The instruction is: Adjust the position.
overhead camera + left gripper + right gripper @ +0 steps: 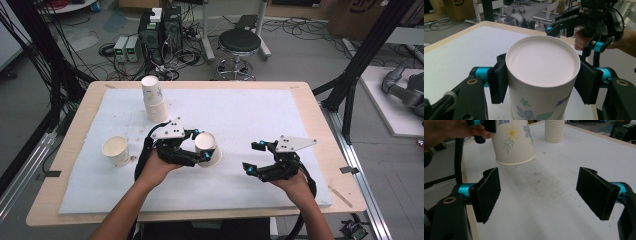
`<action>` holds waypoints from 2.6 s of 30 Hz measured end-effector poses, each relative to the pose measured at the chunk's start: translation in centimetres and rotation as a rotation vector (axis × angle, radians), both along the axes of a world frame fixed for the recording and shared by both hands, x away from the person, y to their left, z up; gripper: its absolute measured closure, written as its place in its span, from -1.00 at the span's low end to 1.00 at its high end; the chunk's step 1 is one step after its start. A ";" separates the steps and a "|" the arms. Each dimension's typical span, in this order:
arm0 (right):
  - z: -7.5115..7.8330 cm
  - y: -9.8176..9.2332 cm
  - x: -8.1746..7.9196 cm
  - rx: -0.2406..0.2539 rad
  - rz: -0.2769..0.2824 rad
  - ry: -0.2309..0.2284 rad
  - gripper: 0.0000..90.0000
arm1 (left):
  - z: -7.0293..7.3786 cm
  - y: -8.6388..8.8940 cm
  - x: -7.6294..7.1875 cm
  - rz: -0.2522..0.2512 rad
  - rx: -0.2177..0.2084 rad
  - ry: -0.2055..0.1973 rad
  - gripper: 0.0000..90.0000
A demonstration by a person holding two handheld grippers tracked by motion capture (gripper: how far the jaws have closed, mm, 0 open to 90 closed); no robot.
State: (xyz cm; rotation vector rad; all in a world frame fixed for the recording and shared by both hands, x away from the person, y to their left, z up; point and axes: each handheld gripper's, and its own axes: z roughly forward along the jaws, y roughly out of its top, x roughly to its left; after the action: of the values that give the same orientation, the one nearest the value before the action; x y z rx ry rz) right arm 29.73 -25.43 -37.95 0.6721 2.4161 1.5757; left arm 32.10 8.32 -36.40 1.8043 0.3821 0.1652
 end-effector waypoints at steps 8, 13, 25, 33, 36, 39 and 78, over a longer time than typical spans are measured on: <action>-0.1 1.2 -0.2 -0.002 0.076 0.004 -0.56 | -0.1 -0.8 -0.8 -0.060 0.006 0.017 -0.21; -0.1 2.0 -0.4 -0.007 0.111 0.004 -0.56 | -0.1 -1.3 -0.8 -0.097 0.002 0.019 -0.21; -0.3 3.2 -0.2 -0.009 0.172 0.019 -0.56 | 0.0 -1.8 -0.9 -0.163 -0.005 0.019 -0.21; -0.6 4.5 0.0 -0.013 0.218 0.024 -0.56 | 0.0 -2.3 -1.1 -0.199 -0.001 0.023 -0.21; -0.7 4.8 0.0 -0.016 0.227 0.024 -0.56 | 0.0 -2.4 -1.1 -0.209 -0.004 0.024 -0.21; -0.8 5.4 0.0 -0.014 0.251 0.034 -0.56 | -0.1 -2.8 -1.3 -0.225 -0.013 0.033 -0.21; 0.0 6.6 0.3 -0.197 0.373 0.058 -0.22 | 0.7 -1.0 -1.7 -0.222 0.125 0.042 -0.64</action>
State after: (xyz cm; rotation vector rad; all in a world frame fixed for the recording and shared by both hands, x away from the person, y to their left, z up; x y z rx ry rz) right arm 30.05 -18.84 -37.97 0.2443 2.8179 1.4191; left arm 30.35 7.31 -35.68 1.9612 0.2027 -0.0045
